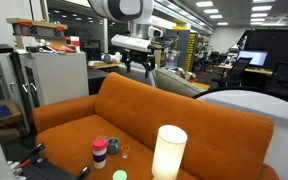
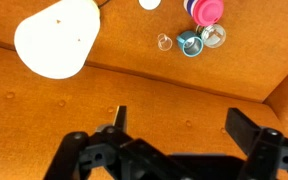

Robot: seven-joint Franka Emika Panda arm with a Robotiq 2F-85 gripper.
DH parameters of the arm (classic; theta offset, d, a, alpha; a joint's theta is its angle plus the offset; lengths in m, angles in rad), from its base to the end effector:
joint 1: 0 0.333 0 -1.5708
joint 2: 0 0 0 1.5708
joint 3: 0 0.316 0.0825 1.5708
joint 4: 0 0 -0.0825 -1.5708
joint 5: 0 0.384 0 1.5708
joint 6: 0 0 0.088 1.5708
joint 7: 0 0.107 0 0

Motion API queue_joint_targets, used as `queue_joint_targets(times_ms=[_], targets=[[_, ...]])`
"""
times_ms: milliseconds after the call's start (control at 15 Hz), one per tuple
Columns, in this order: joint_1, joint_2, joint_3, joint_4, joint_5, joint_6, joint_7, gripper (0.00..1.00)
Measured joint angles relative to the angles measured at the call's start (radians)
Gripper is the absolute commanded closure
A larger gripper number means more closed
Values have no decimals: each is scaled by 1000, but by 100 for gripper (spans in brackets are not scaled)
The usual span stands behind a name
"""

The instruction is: Pick the glass cup on the sofa and put it in the blue cup

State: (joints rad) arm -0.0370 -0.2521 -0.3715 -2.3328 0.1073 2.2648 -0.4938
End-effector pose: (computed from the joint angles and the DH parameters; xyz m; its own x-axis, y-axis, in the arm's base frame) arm 0.4439 -0.1947 0.4470 0.9744 0.0161 0.2244 0.0363 -0.9956 -0.0862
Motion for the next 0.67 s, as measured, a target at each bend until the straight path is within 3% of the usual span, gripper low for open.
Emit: queue_joint_targets(times_ms=[667], targets=[[-1,41,52,-24,8,1,3,0]])
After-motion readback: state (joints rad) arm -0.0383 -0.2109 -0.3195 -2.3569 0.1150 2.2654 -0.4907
